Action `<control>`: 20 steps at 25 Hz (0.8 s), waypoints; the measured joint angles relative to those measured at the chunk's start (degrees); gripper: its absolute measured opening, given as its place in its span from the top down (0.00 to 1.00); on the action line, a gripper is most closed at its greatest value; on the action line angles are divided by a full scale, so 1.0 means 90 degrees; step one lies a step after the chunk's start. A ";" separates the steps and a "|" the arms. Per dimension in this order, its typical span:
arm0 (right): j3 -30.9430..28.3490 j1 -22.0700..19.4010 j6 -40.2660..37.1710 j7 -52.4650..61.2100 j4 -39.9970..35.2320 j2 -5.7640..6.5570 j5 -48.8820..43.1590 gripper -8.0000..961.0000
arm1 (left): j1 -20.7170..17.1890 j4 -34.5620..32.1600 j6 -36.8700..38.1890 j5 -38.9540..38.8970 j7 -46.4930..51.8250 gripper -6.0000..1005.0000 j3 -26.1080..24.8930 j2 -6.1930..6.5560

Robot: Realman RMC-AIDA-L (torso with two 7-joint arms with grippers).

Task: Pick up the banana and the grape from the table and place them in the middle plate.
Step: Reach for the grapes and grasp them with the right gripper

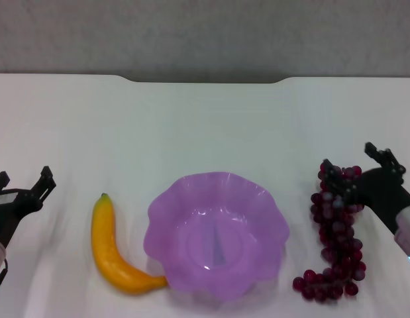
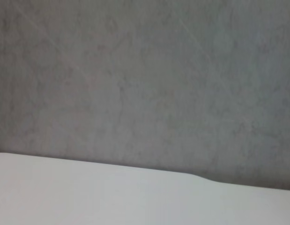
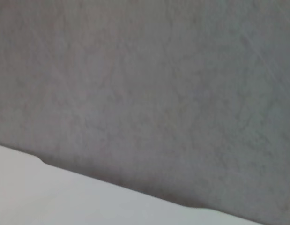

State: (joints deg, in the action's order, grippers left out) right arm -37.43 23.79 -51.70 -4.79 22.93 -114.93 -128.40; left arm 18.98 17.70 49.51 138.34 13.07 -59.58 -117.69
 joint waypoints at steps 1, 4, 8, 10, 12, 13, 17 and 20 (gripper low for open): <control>-0.0032 -0.0014 0.0020 -0.0089 0.0136 0.0015 0.0005 0.07 | -0.0007 -0.0012 0.0000 0.0000 -0.0013 0.10 0.0000 0.0000; -0.0366 -0.0209 0.0395 -0.0620 0.0927 0.0170 0.0010 0.07 | -0.0029 -0.0046 -0.0001 0.0000 -0.0022 0.10 -0.0001 0.0000; -0.1441 -0.0854 0.2141 -0.1934 0.2938 0.0443 0.0008 0.07 | -0.0057 -0.0020 -0.0002 -0.0001 -0.0030 0.10 0.0000 0.0003; -0.2084 -0.1169 0.3131 -0.2556 0.3716 0.0403 -0.0008 0.07 | -0.0069 -0.0015 -0.0001 -0.0018 -0.0032 0.10 0.0000 0.0006; -0.2771 -0.1476 0.4252 -0.3110 0.4458 0.0262 -0.0008 0.07 | -0.0071 -0.0021 -0.0003 -0.0019 -0.0033 0.10 0.0000 0.0007; -0.3069 -0.1581 0.4740 -0.3293 0.4761 0.0184 -0.0011 0.07 | -0.0072 -0.0020 -0.0004 -0.0019 -0.0034 0.10 -0.0001 0.0007; -0.4188 -0.1717 0.6809 -0.3456 0.5649 0.0030 -0.0003 0.07 | -0.0077 -0.0011 -0.0004 -0.0022 -0.0036 0.10 0.0000 0.0009; -0.4853 -0.1602 0.8338 -0.3059 0.6084 0.0043 -0.0028 0.07 | -0.0078 -0.0011 -0.0004 -0.0028 -0.0036 0.10 -0.0001 0.0010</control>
State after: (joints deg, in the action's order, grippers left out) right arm -81.10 9.37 23.34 -32.32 77.68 -114.54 -128.64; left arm 18.28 17.60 49.48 138.09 12.74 -59.59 -117.60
